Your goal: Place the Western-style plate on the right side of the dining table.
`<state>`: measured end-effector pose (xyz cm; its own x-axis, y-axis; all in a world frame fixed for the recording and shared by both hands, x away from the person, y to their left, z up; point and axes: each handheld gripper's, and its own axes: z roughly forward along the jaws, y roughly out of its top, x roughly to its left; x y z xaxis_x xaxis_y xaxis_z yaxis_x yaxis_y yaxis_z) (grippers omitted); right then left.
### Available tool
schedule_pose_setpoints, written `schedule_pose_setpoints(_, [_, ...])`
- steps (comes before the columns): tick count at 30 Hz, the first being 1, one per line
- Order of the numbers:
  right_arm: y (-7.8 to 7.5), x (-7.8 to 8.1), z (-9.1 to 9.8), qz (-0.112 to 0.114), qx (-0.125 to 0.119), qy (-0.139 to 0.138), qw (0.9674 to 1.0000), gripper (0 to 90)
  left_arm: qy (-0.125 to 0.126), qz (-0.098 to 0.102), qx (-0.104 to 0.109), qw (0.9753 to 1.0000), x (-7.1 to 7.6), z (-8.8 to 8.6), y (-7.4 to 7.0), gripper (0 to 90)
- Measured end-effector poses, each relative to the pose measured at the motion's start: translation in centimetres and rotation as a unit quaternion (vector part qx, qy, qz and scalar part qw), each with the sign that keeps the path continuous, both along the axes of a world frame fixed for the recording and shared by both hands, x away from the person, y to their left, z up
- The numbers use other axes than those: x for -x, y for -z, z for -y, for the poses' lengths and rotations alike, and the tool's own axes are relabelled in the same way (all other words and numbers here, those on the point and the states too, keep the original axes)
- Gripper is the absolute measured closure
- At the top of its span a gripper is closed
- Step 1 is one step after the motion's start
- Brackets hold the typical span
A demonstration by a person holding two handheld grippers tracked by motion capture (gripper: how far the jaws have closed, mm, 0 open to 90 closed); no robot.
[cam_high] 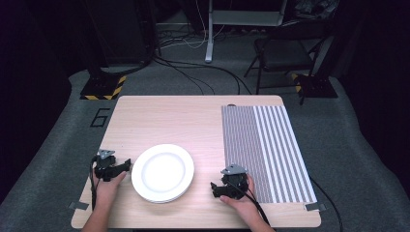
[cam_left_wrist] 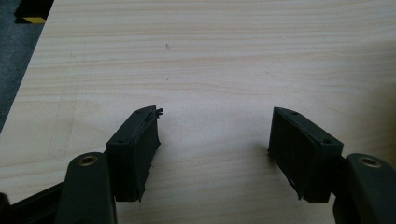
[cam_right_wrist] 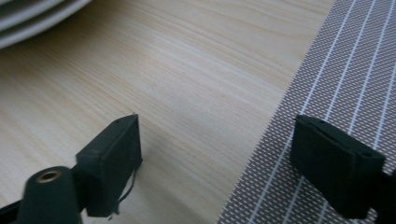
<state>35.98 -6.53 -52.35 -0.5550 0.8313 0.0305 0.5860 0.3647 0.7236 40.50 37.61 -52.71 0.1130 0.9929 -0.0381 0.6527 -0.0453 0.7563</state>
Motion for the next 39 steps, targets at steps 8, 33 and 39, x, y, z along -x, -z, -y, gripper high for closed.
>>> schedule_pose_setpoints(8, [-1.5,-0.2,-0.2,-0.003,-0.017,-0.004,0.9998,18.1,-0.010,-0.036,0.030,0.9988,0.3,0.7,-1.5,40.1])
schedule_pose_setpoints(33, [-5.6,-2.2,-3.7,0.019,-0.043,-0.055,0.9974,15.5,-0.008,-0.024,0.076,0.9968,3.5,2.8,-6.1,52.0])
schedule_pose_setpoints(39, [-6.4,-2.8,-5.0,0.031,-0.052,-0.064,0.9961,19.3,-0.004,-0.018,0.088,0.9960,4.4,2.3,-6.2,55.8])
